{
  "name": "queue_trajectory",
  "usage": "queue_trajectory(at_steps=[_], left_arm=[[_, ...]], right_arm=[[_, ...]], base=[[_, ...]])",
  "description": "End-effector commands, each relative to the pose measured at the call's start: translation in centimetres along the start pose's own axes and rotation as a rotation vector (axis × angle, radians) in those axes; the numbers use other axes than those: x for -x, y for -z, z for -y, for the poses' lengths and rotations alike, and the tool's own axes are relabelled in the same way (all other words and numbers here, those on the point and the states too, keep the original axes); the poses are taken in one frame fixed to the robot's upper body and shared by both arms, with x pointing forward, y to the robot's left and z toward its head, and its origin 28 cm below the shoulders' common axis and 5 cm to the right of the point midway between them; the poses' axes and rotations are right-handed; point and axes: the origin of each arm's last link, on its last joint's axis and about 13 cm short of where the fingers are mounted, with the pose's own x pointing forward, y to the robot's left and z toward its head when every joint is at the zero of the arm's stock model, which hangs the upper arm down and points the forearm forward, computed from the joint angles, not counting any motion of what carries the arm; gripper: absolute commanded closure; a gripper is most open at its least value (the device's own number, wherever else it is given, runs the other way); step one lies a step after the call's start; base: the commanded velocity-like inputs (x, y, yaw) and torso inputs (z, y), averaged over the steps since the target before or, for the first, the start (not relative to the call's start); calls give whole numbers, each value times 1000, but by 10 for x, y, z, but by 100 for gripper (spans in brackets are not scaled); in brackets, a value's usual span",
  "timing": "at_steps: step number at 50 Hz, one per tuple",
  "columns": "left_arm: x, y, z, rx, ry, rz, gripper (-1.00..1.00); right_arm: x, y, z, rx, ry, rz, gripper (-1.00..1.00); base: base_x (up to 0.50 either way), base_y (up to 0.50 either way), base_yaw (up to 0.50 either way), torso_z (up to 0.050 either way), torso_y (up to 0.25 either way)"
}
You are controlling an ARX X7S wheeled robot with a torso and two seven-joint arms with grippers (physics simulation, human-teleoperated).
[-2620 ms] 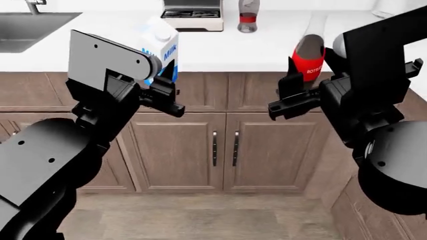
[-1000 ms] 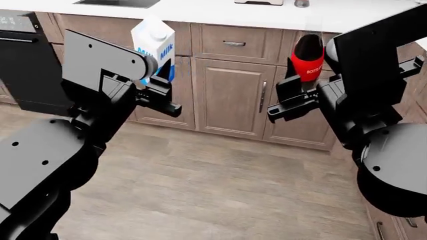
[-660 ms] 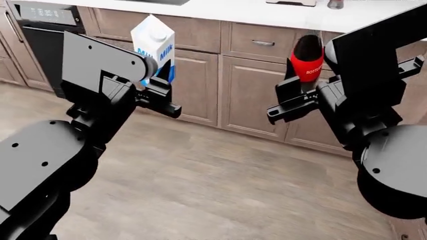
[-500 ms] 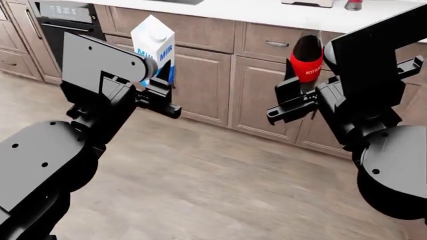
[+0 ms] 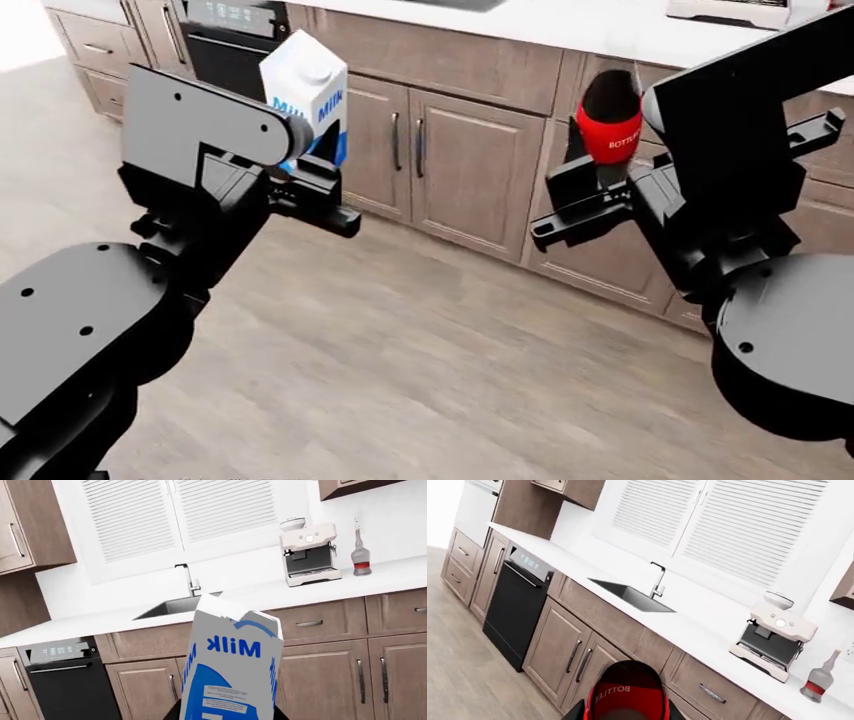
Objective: Move the drinks to the dining counter.
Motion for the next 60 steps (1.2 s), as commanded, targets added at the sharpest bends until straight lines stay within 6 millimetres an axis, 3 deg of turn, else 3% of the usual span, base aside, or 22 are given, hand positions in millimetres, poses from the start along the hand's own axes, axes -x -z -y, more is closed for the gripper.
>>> queue_trajectory(at_steps=[1, 60], left_arm=[[1, -3, -2, 0, -24, 19, 100], [2, -3, -2, -2, -23, 19, 100]], right_arm=[[0, -2, 3, 14, 30, 20, 100], [0, -1, 2, 52, 34, 19, 100]], base=[[145, 85, 500, 0, 0], [207, 190, 490, 0, 2]])
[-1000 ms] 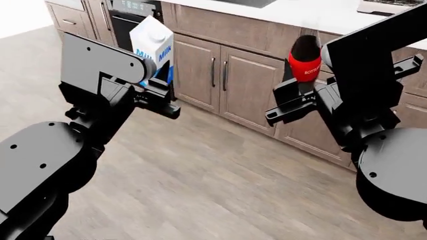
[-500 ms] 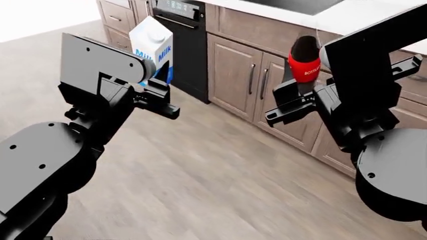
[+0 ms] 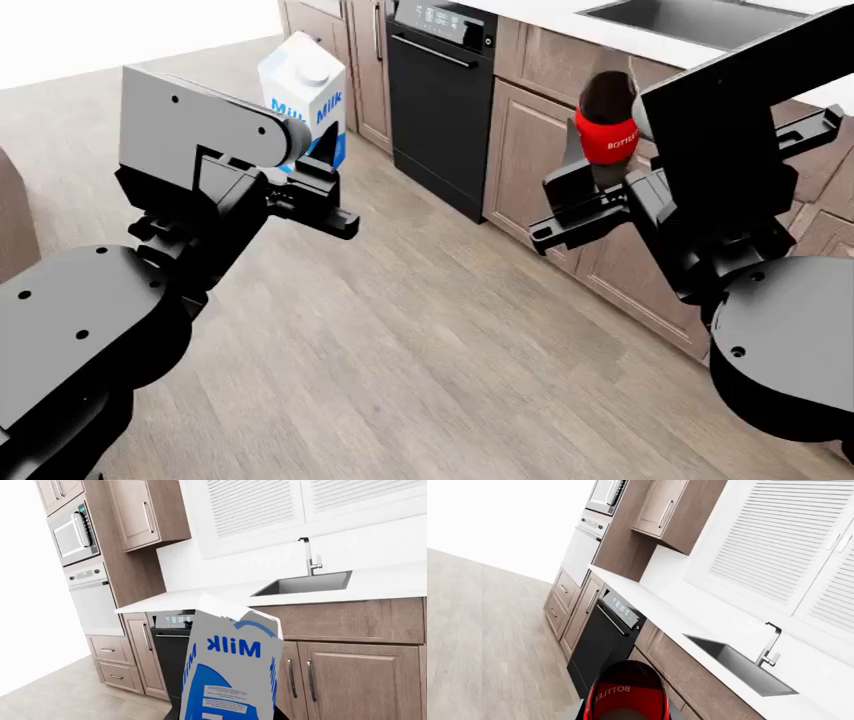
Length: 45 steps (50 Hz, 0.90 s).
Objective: Move the drinks to the dining counter.
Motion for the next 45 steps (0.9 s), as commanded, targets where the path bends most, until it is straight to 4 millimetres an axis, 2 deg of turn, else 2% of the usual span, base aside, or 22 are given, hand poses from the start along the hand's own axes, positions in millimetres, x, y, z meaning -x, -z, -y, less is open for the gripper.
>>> queue_trajectory(at_steps=[1, 20, 25, 45], left_arm=[[0, -3, -2, -1, -22, 19, 100], [1, -2, -2, 0, -25, 18, 100], [1, -3, -3, 1, -27, 19, 100], [2, -3, -3, 2, -29, 22, 100]], right_arm=[[0, -1, 3, 12, 31, 14, 100], [0, -1, 3, -24, 19, 23, 100], [-1, 1, 2, 24, 22, 9, 100], [-1, 0, 1, 48, 17, 6, 100]], base=[[253, 318, 453, 0, 0], [233, 330, 446, 1, 2], [11, 18, -8, 0, 4], [-65, -120, 500, 1, 1]])
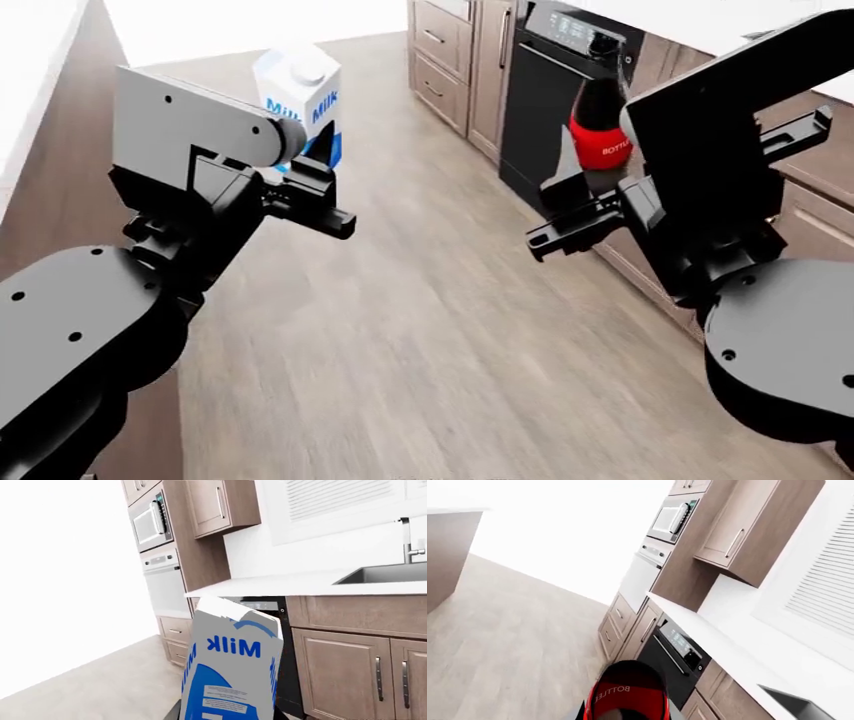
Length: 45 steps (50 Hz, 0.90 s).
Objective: Move the drinks to the dining counter.
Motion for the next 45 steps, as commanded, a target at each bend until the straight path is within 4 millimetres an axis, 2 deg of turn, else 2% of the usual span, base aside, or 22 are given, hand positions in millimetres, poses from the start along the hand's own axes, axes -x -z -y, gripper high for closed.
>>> queue_trajectory(at_steps=[1, 45], left_arm=[[0, -3, -2, 0, -23, 20, 100], [2, -3, -3, -2, -21, 20, 100]], right_arm=[[0, -2, 2, 18, 29, 14, 100], [-1, -3, 0, 30, 13, 19, 100]], base=[[-59, -128, 500, 0, 0], [-40, -132, 500, 1, 1]])
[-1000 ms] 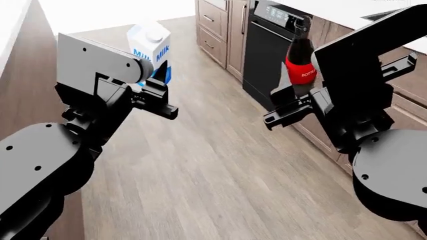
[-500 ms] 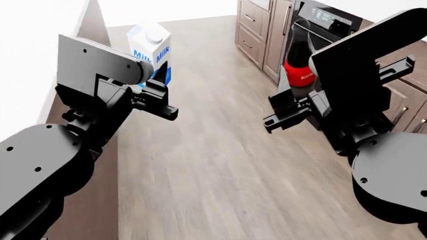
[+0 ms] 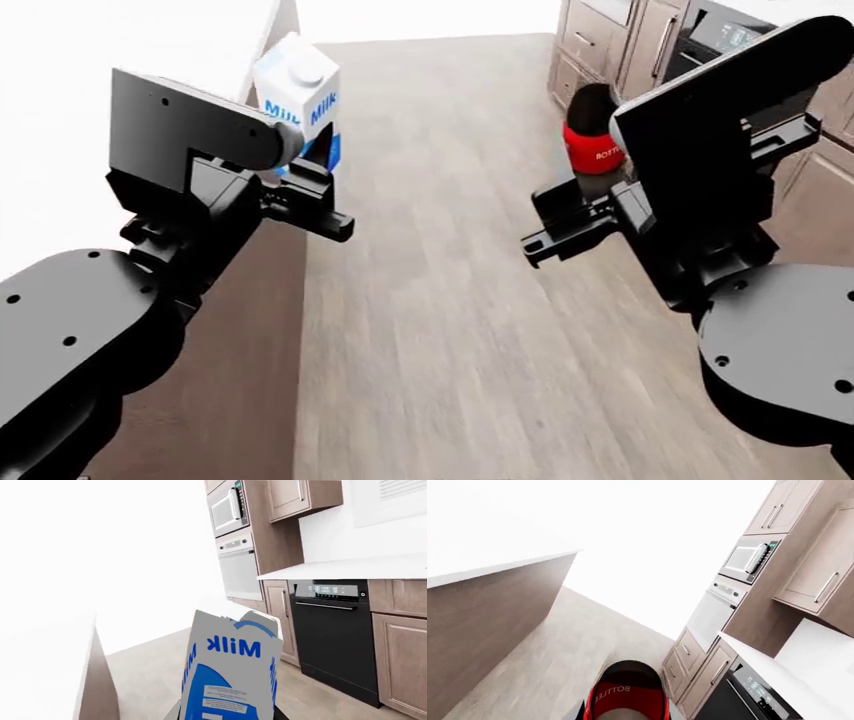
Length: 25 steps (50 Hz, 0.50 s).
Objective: Move the drinks to the dining counter.
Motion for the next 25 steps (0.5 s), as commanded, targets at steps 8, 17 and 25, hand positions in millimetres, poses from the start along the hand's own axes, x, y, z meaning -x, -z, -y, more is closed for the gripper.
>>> queue_trajectory(at_steps=[8, 17, 25], left_arm=[[1, -3, -2, -2, -23, 19, 100], [1, -2, -2, -2, -22, 17, 100], [1, -2, -2, -2, -25, 17, 100]], right_arm=[[0, -2, 3, 15, 33, 16, 100], [-1, -1, 3, 16, 37, 12, 100], [-1, -1, 3, 17, 34, 13, 100]], base=[[-18, -137, 500, 0, 1], [-11, -138, 500, 0, 0], [-4, -138, 500, 1, 1]])
